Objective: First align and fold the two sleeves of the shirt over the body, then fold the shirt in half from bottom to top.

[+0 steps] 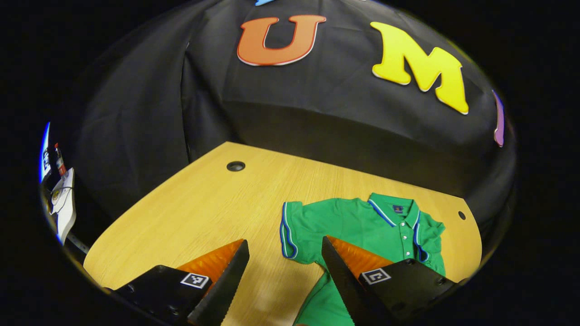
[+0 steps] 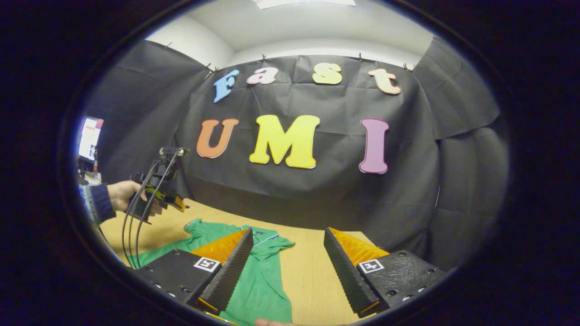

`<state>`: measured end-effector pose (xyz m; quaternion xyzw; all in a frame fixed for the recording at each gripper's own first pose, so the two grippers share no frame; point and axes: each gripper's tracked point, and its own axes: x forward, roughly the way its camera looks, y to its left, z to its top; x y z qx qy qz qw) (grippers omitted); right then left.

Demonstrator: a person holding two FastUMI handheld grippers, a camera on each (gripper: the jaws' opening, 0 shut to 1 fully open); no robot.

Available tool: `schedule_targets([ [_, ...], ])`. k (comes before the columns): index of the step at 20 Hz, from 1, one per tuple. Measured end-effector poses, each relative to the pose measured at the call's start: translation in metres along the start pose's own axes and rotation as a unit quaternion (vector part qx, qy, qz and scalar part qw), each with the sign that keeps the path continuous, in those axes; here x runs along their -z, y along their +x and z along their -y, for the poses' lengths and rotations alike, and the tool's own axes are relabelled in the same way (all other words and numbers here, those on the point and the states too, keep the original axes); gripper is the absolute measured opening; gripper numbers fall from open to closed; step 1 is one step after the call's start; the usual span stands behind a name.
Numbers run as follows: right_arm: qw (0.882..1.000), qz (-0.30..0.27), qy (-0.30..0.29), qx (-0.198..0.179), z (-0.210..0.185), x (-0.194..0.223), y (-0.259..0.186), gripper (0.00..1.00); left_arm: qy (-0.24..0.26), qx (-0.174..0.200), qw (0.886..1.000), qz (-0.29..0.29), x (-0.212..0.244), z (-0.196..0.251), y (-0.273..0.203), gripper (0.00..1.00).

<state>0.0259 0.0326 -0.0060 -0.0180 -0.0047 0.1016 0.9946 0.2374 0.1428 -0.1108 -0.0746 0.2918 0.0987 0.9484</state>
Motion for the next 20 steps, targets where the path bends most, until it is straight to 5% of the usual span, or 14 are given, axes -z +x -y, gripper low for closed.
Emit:
schedule_targets([
  [8, 0.996, -0.035, 0.066, 0.044, 0.058, 0.028, 0.022, 0.95, 0.054, 0.008, 0.995, -0.079, 0.033, 0.02, 0.079, 0.95],
  [9, 0.996, -0.036, 0.074, 0.046, 0.062, 0.031, 0.025, 0.95, 0.056, 0.001, 0.995, -0.085, 0.036, 0.018, 0.082, 1.0],
  [11, 0.994, -0.041, 0.091, 0.042, 0.063, 0.035, 0.028, 0.94, 0.049, -0.006, 0.994, -0.097, 0.042, 0.017, 0.087, 0.76],
  [14, 0.993, -0.052, 0.095, 0.039, 0.064, 0.047, 0.031, 0.95, 0.037, 0.002, 0.995, -0.09, 0.037, 0.019, 0.091, 0.6],
  [17, 0.994, -0.056, 0.09, 0.037, 0.062, 0.052, 0.033, 0.95, 0.047, -0.01, 0.995, -0.088, 0.036, 0.015, 0.094, 0.24],
  [20, 0.994, -0.058, 0.084, 0.035, 0.062, 0.054, 0.034, 0.95, 0.074, -0.031, 0.993, -0.086, 0.031, 0.016, 0.092, 0.11],
])
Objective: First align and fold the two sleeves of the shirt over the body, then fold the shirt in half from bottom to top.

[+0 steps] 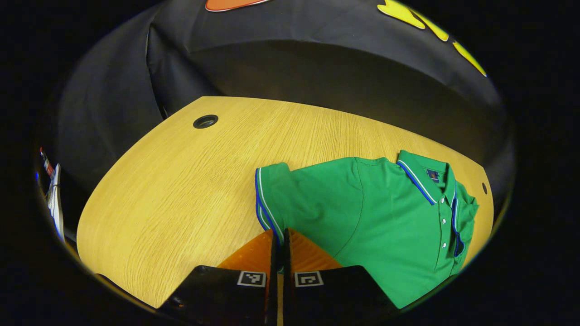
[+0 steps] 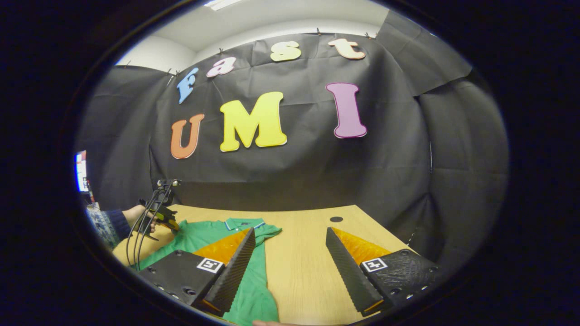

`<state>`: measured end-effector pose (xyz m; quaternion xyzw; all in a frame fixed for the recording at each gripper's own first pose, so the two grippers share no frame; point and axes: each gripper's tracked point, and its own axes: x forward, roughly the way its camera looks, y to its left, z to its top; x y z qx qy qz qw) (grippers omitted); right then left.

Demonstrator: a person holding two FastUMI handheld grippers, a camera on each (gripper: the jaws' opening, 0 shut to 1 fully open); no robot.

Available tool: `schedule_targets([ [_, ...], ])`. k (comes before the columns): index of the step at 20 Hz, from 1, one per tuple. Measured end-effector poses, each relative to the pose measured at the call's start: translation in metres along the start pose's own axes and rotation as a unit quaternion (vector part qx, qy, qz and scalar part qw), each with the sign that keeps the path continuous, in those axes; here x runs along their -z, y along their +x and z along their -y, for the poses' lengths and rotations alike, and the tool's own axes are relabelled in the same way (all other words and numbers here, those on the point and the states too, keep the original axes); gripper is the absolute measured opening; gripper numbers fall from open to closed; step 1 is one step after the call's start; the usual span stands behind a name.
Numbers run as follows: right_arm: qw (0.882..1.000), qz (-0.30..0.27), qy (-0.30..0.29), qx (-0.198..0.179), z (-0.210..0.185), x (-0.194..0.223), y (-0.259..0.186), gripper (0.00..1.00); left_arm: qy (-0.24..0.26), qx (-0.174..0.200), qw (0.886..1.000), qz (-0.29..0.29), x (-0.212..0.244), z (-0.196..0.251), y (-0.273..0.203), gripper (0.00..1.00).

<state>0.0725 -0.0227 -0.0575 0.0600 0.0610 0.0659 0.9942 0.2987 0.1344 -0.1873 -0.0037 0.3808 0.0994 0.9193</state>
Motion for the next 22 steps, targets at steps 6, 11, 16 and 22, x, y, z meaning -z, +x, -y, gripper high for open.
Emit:
schedule_targets([
  [6, 1.0, -0.001, 0.0, 0.01, 0.008, 0.001, 0.004, 0.95, 0.066, -0.037, 0.997, 0.031, -0.028, 0.02, -0.02, 0.09],
  [11, 1.0, 0.0, 0.002, 0.025, 0.02, 0.002, 0.006, 0.95, 0.11, -0.05, 0.992, 0.047, -0.039, 0.052, -0.035, 0.09],
  [16, 0.999, 0.004, 0.003, 0.033, 0.026, -0.004, 0.009, 0.95, 0.157, -0.03, 0.986, 0.039, -0.026, 0.102, -0.044, 0.11],
  [22, 0.999, 0.01, 0.01, 0.041, 0.034, -0.009, 0.006, 0.95, 0.152, 0.049, 0.983, 0.091, -0.03, 0.173, -0.1, 0.72],
])
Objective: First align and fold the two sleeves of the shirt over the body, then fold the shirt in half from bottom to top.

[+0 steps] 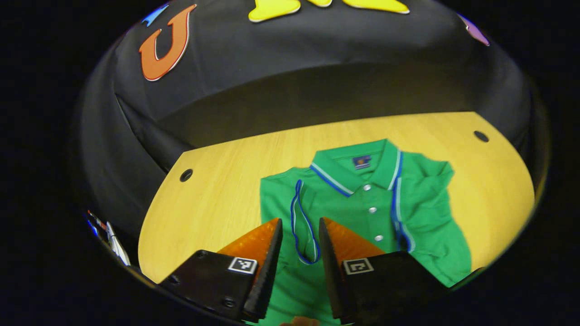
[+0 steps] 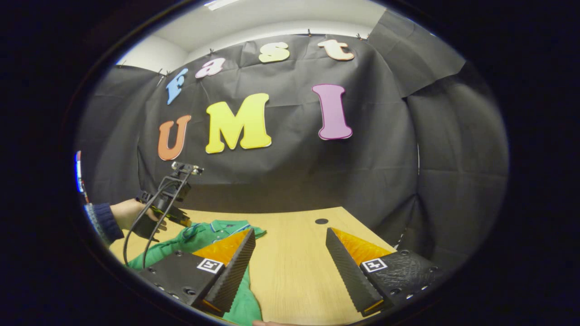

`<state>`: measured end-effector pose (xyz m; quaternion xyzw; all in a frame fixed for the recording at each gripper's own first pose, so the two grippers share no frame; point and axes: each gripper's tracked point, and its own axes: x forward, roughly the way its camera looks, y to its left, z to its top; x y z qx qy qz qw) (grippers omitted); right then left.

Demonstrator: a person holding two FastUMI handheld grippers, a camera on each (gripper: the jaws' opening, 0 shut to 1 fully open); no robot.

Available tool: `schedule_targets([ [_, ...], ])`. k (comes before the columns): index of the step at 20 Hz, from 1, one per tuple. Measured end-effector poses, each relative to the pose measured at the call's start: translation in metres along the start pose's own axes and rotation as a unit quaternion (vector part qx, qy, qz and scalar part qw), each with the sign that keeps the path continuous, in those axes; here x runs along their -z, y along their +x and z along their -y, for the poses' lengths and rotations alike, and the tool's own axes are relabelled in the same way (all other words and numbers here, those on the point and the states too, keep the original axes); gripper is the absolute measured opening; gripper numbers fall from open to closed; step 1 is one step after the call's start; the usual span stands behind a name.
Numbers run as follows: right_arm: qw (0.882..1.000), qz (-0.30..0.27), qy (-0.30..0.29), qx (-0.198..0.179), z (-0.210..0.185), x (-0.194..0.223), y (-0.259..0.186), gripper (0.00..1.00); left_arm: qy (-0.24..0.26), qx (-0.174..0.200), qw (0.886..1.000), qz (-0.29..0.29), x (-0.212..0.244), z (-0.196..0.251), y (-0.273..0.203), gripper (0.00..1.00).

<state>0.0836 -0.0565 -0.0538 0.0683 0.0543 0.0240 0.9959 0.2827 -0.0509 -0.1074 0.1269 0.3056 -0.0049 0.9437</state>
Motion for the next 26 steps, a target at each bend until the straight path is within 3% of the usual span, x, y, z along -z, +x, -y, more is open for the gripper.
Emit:
schedule_targets([
  [1, 1.0, -0.001, 0.002, 0.002, 0.001, 0.001, 0.0, 0.98, 0.006, -0.003, 1.0, 0.015, -0.008, 0.003, -0.012, 0.82],
  [3, 1.0, -0.007, 0.002, 0.005, 0.001, 0.004, 0.001, 0.95, 0.019, 0.003, 0.999, 0.034, -0.021, 0.015, -0.032, 1.0],
  [5, 1.0, -0.009, -0.005, 0.006, -0.001, 0.005, 0.001, 0.98, 0.032, 0.005, 0.998, 0.051, -0.031, 0.025, -0.053, 1.0],
  [8, 1.0, -0.007, -0.02, 0.008, -0.003, 0.002, -0.003, 0.95, 0.042, 0.002, 0.997, 0.071, -0.042, 0.031, -0.08, 1.0],
  [10, 1.0, -0.004, -0.028, 0.009, -0.004, 0.0, -0.006, 0.98, 0.034, 0.007, 0.996, 0.079, -0.041, 0.034, -0.097, 1.0],
  [14, 1.0, 0.001, -0.029, 0.004, -0.012, -0.005, -0.012, 0.95, 0.0, 0.009, 0.993, 0.12, -0.037, 0.021, -0.141, 1.0],
  [26, 0.995, -0.001, -0.096, 0.025, -0.044, -0.017, -0.041, 0.96, -0.082, 0.044, 0.972, 0.215, 0.05, -0.061, -0.252, 1.0],
])
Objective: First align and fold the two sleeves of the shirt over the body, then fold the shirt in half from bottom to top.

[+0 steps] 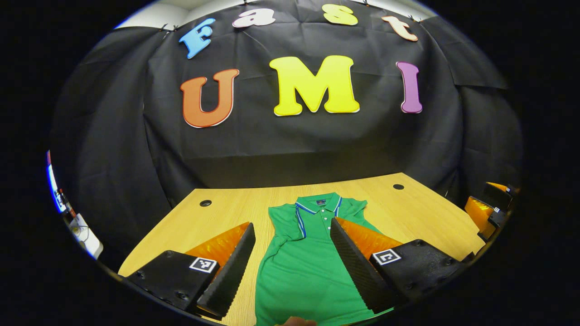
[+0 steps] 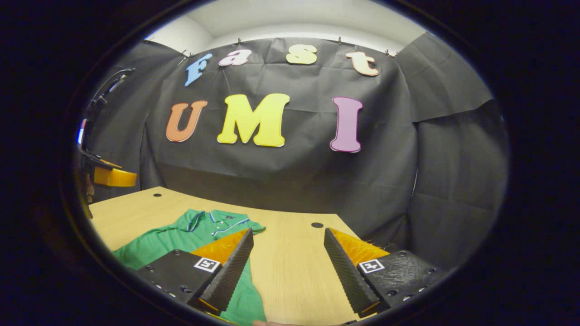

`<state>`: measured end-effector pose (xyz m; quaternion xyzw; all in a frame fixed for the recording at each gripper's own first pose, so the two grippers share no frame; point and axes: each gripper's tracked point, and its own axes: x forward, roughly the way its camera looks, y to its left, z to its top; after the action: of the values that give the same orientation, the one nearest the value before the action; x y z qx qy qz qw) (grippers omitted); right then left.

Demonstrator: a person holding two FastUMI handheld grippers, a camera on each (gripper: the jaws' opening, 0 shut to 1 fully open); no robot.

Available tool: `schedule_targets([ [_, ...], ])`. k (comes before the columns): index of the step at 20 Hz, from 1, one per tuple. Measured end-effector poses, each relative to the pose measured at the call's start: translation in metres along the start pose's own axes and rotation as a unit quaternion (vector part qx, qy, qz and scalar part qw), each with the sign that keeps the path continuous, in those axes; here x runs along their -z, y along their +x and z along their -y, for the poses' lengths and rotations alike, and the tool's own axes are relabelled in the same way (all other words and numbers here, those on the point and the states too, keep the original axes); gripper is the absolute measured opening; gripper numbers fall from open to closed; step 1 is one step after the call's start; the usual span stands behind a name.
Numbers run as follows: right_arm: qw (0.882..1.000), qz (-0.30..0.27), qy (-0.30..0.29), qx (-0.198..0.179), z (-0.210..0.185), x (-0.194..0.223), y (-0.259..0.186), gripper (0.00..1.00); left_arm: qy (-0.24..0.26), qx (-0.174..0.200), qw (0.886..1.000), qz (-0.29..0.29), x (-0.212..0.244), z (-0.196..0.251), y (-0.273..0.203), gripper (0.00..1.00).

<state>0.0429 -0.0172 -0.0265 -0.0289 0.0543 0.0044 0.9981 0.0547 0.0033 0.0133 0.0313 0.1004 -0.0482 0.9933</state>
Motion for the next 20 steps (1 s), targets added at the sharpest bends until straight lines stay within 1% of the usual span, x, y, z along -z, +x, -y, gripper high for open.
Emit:
schedule_targets([
  [4, 1.0, 0.017, -0.018, 0.016, -0.007, -0.011, -0.026, 0.95, -0.023, 0.004, 1.0, 0.01, 0.033, -0.018, -0.036, 1.0],
  [5, 0.999, 0.025, -0.016, 0.019, -0.006, -0.013, -0.035, 0.95, -0.024, 0.001, 1.0, 0.015, 0.04, -0.025, -0.043, 1.0],
  [6, 0.999, 0.025, -0.009, 0.022, -0.006, -0.012, -0.045, 0.97, -0.023, -0.002, 1.0, 0.02, 0.047, -0.03, -0.052, 1.0],
  [7, 1.0, 0.019, 0.001, 0.024, -0.005, -0.006, -0.055, 0.95, -0.023, -0.003, 0.999, 0.024, 0.055, -0.035, -0.06, 1.0],
  [9, 0.999, 0.016, 0.015, 0.025, 0.0, -0.004, -0.076, 0.95, -0.02, -0.005, 0.999, 0.024, 0.073, -0.039, -0.074, 1.0],
  [10, 0.999, 0.022, 0.021, 0.024, 0.002, -0.008, -0.087, 0.95, -0.019, -0.01, 1.0, 0.023, 0.081, -0.043, -0.082, 1.0],
  [12, 0.998, 0.037, 0.033, 0.036, 0.013, -0.015, -0.11, 0.96, -0.018, -0.03, 0.999, 0.023, 0.094, -0.052, -0.094, 1.0],
  [14, 0.997, 0.057, 0.045, 0.039, 0.014, -0.024, -0.135, 0.96, 0.0, -0.04, 0.999, 0.021, 0.105, -0.054, -0.106, 1.0],
  [15, 0.996, 0.067, 0.045, 0.042, 0.014, -0.027, -0.147, 0.95, 0.01, -0.047, 0.999, 0.019, 0.11, -0.058, -0.112, 1.0],
  [16, 0.995, 0.075, 0.042, 0.045, 0.015, -0.028, -0.154, 0.95, 0.009, -0.051, 0.998, 0.022, 0.111, -0.06, -0.116, 1.0],
  [18, 0.996, 0.075, 0.03, 0.045, 0.01, -0.019, -0.165, 0.96, -0.002, -0.051, 0.998, 0.03, 0.112, -0.062, -0.124, 1.0],
  [20, 0.998, 0.053, 0.021, 0.031, 0.001, -0.001, -0.167, 0.96, -0.001, -0.055, 0.998, 0.029, 0.116, -0.065, -0.128, 1.0],
])
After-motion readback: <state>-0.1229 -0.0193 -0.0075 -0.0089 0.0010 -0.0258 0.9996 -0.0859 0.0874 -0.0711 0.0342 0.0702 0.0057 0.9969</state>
